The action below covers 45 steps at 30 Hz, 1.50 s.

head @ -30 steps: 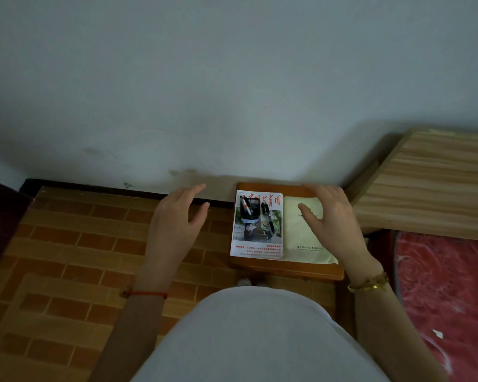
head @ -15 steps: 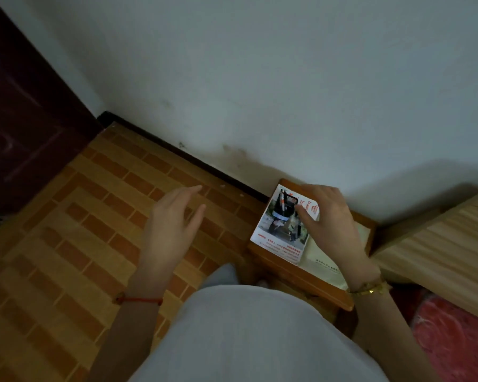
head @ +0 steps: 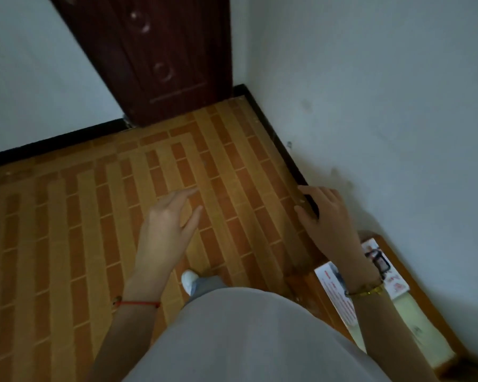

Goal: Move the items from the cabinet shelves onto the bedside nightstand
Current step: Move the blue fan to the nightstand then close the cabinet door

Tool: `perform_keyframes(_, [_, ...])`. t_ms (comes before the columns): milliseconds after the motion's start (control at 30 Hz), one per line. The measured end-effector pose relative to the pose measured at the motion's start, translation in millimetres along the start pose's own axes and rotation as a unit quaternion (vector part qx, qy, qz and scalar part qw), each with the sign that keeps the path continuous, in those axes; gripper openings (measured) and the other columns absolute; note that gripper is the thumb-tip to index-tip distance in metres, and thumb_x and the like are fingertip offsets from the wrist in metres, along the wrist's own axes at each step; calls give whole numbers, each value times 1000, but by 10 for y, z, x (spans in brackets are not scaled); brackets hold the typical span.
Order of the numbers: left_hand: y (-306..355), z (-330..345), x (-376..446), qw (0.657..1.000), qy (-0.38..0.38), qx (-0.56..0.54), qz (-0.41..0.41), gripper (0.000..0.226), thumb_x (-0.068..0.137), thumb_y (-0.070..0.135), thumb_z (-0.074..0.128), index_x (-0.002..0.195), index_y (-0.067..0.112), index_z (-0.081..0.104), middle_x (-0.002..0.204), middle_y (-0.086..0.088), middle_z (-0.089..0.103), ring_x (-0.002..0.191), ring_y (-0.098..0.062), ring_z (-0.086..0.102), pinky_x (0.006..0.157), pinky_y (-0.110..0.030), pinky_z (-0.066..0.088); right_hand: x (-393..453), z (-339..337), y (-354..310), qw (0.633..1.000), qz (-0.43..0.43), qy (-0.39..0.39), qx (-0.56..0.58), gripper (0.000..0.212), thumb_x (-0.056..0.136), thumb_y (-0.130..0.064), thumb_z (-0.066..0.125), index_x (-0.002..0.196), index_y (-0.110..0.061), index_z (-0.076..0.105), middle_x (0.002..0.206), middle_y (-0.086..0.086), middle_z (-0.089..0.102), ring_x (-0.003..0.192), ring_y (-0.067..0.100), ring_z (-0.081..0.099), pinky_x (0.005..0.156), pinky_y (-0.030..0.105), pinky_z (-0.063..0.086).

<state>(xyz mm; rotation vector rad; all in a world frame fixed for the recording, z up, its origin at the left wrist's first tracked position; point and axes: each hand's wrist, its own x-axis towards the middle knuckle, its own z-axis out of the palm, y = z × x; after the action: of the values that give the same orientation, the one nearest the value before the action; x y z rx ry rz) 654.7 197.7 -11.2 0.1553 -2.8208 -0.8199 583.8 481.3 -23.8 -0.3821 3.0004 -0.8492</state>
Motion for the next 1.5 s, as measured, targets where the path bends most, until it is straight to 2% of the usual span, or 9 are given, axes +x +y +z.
perform_keyframes(133, [-640,-456,9,996,46,35,-67,34,94,22,65,126,13,64,116,-6,69,106,-23,65,88,-33,53,508,462,-674,997,-64,-35,18,37,91,-21,62,127,-16,56,124,4,60,119,25,50,99,48,47])
perform_keyframes(267, [-1292,-905,44,987,77,69,-126,33,94,24,64,126,16,62,117,-5,68,107,-22,65,88,-32,54,989,985,-1395,990,-126,-66,12,40,92,-26,61,130,-22,53,126,-2,59,120,16,49,100,33,43])
perform_keyframes(367, [-1719,-1207,81,979,97,85,-157,33,94,23,65,126,15,62,116,-6,68,106,-24,66,87,-33,55,1287,1334,-1923,984,-152,-91,23,40,92,-28,60,130,-23,52,128,-3,58,123,16,49,104,33,38])
perform_keyframes(467, [-2095,-1493,118,972,115,86,-185,33,92,22,67,125,14,63,117,-6,69,103,-25,67,85,-34,56,1526,1629,-2400,976,-187,-111,1,41,92,-30,61,132,-25,51,128,-5,58,122,14,49,100,24,29])
perform_keyframes(633, [-2658,-1854,132,957,149,101,-229,33,92,21,67,124,14,63,116,-5,69,108,-25,66,89,-34,54,1917,2021,-3038,961,-224,-157,32,41,94,-28,60,134,-25,50,133,-5,53,126,14,45,103,27,32])
perform_keyframes(800, [-3182,-2072,257,937,176,99,-287,32,94,27,64,124,17,63,119,-2,68,110,-22,64,91,-34,53,2398,2464,-3635,940,-283,-192,2,41,96,-31,56,136,-23,49,135,-4,52,129,12,41,100,22,25])
perform_keyframes(1033, [-3983,-2398,798,905,208,109,-355,34,95,29,64,126,17,62,118,-3,67,105,-23,67,84,-34,56,3298,3170,-4574,909,-333,-250,20,40,97,-34,54,135,-29,48,135,-8,50,128,8,38,96,21,30])
perform_keyframes(1200, [-4613,-2830,1340,877,248,130,-390,33,94,30,63,125,18,63,119,-2,68,108,-21,66,89,-32,53,4102,3580,-5475,881,-385,-272,47,41,97,-33,54,136,-23,50,135,-5,51,129,12,40,103,33,41])
perform_keyframes(1500, [-5655,-3525,1892,824,314,143,-449,33,94,28,63,125,18,64,118,-1,68,107,-19,65,90,-35,54,5085,4402,-6967,819,-484,-303,49,42,95,-32,56,136,-22,51,133,-5,52,126,10,44,102,29,42])
